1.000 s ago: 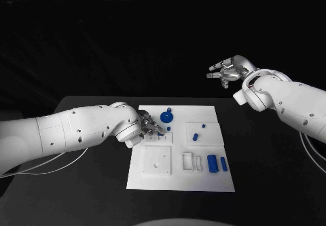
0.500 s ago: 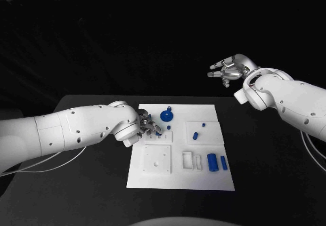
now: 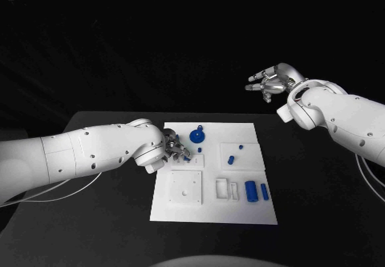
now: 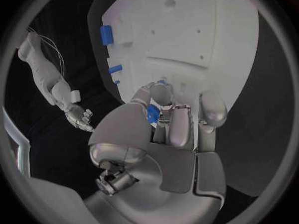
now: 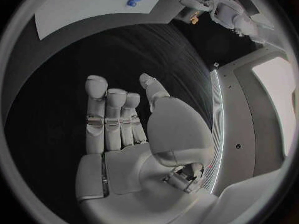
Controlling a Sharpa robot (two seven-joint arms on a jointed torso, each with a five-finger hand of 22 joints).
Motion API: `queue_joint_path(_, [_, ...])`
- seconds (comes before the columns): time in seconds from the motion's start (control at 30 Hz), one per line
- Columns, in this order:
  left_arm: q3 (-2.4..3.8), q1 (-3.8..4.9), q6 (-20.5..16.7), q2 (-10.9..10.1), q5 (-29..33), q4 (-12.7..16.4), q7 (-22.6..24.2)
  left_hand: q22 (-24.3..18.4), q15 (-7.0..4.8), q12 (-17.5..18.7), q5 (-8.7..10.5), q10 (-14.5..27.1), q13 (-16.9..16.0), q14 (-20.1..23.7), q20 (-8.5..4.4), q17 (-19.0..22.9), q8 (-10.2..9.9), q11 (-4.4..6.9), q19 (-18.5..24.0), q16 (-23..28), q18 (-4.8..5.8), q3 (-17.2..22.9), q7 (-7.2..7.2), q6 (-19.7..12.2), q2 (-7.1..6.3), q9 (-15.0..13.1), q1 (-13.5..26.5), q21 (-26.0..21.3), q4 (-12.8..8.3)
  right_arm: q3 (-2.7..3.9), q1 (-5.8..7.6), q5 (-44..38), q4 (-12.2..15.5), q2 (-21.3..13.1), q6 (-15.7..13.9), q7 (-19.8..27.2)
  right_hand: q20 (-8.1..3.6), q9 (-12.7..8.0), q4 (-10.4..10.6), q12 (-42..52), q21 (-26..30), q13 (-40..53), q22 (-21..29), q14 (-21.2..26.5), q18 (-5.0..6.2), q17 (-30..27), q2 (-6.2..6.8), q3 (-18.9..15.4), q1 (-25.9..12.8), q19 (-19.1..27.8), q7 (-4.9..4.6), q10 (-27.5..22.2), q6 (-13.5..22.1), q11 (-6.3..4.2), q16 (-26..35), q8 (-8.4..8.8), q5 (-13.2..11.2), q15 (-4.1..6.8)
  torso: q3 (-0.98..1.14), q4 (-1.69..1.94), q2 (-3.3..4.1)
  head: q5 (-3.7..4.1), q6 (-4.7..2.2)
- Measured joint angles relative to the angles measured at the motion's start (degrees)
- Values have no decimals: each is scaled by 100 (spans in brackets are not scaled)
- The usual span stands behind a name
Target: Assemble the parts on the task board
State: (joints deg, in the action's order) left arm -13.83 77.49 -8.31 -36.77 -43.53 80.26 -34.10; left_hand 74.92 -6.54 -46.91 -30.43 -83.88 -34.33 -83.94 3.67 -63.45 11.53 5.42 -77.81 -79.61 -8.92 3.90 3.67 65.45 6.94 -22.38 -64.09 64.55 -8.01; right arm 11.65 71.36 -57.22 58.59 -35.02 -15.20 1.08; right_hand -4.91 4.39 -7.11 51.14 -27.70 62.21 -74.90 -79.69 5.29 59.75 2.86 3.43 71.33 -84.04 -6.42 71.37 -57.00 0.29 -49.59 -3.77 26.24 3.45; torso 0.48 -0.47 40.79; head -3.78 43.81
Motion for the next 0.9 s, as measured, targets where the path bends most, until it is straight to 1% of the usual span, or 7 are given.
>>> queue_joint_path(0.27, [0, -3, 55, -1, -44, 31, -11, 0, 0, 0, 10, -16, 28, 0, 0, 15, 64, 12, 0, 0, 0, -14, 0, 0, 0, 0, 0, 0, 0, 0, 0, -19, -12, 17, 20, -4, 0, 0, 0, 0, 0, 0, 0, 0, -1, 0, 0, 0, 0, 0, 1, -13, 1, -14, 0, 0, 0, 0, -2, 2, 0, 0, 19])
queue_joint_path(0.37, [1, -3, 75, -3, -60, 39, -15, -1, 0, 0, 11, -17, 28, 0, 0, 15, 66, 11, 0, 0, 0, -15, 0, 0, 0, 0, -1, 0, 0, 0, 0, -24, -18, 27, 29, -4, 0, 0, 0, 0, 0, 0, 0, 21, -1, -7, 0, 32, 0, 0, 1, -13, 1, -14, 0, 0, 0, 21, -2, 4, 0, 1, 24])
queue_joint_path(0.57, [4, -3, 108, -5, -89, 47, -20, -1, 0, 0, 30, -18, 28, 0, 0, 14, 66, 10, 0, 0, 0, -16, 1, 1, -6, 0, -9, 0, 1, 0, 0, -33, -44, 52, 50, -4, 0, 0, 0, 0, 21, -11, 0, 21, -2, -7, 0, 32, 0, 0, 9, -13, 9, -13, 0, 0, 28, 20, -3, 5, 0, -2, 39])
queue_joint_path(0.7, [5, -2, 121, -5, -113, 49, -23, -1, 0, 0, 9, -26, 28, 0, 0, 14, 66, 1, 0, 0, 0, -17, 2, 3, -6, 0, -9, 0, 1, 0, 0, -38, -55, 64, 67, -4, 0, 0, -10, 0, 22, -11, 0, 21, -2, -12, 0, 42, 0, 0, -4, -12, -4, -13, 0, 0, 28, 20, -3, 5, 1, -6, 43])
queue_joint_path(0.77, [5, -2, 125, -4, -131, 52, -24, -1, 0, 0, 9, -26, 28, 0, 0, 14, 66, 1, 0, 0, 0, -23, 3, 4, -6, -2, -10, 0, 7, 0, 0, -42, -58, 68, 76, -4, 0, 0, -16, 0, 21, -11, 0, 21, -2, -13, 0, 48, 0, 0, -11, -11, -11, -12, 0, 0, 69, 21, -3, 5, 1, -8, 49])
queue_joint_path(0.9, [6, -2, 131, -3, -158, 52, -29, -1, 0, 0, 9, -27, 49, 0, 22, 29, 66, 0, 22, 0, 0, -24, 5, 5, -1, -41, -15, 0, 8, -1, 0, -50, -62, 73, 92, -4, 0, 0, -16, 0, 21, -10, 0, 21, -2, -13, 0, 48, 0, 0, -11, -10, -11, -11, 0, 0, 84, 20, -4, 3, 2, -13, 58])
